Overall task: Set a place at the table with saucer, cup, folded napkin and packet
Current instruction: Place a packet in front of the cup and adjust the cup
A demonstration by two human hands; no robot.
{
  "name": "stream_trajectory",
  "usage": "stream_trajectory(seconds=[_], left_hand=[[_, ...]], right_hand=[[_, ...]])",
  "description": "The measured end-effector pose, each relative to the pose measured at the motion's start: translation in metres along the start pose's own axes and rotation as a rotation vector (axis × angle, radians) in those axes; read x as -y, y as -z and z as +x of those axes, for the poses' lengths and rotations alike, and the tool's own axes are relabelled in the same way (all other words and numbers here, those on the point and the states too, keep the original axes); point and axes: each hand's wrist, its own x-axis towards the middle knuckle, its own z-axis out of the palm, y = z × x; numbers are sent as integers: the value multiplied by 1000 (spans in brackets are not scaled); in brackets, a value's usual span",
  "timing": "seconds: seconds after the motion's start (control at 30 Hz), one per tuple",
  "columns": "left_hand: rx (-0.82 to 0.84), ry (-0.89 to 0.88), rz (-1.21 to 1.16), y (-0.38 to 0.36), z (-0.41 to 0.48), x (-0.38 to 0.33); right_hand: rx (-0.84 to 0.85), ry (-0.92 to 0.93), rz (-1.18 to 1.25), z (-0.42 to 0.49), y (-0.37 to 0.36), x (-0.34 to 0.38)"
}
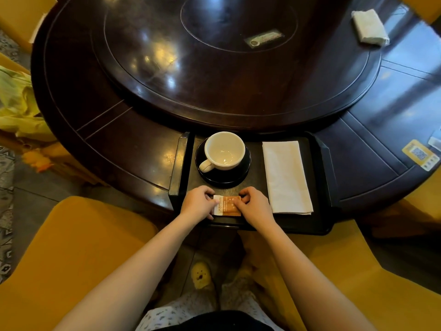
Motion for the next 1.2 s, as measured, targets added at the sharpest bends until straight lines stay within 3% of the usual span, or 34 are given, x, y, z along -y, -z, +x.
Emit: stream_trajectory(seconds=[0.27, 0.47, 0.93, 1.0, 1.07, 1.13, 1.2], left_hand=[[-181, -35, -40, 36, 20, -9], [-103, -112, 63, 41, 34, -34], [-154, -186, 107, 28, 32, -33], [-223, -251, 194, 27, 31, -35], [-296, -306, 246, 28, 32, -39], [-295, -310, 244, 29, 34, -42], [-270, -296, 221, 31, 37, -44]], right_hand=[[-131, -128, 209, 20, 31, 6], [-72, -245, 198, 52, 23, 29], [-30, -279, 136, 54, 31, 29], [-140, -229, -30, 52, 37, 27], [-229, -55, -63, 55, 45, 28], [-139, 189, 31, 57, 52, 37], [1, 277, 157, 57, 53, 43]])
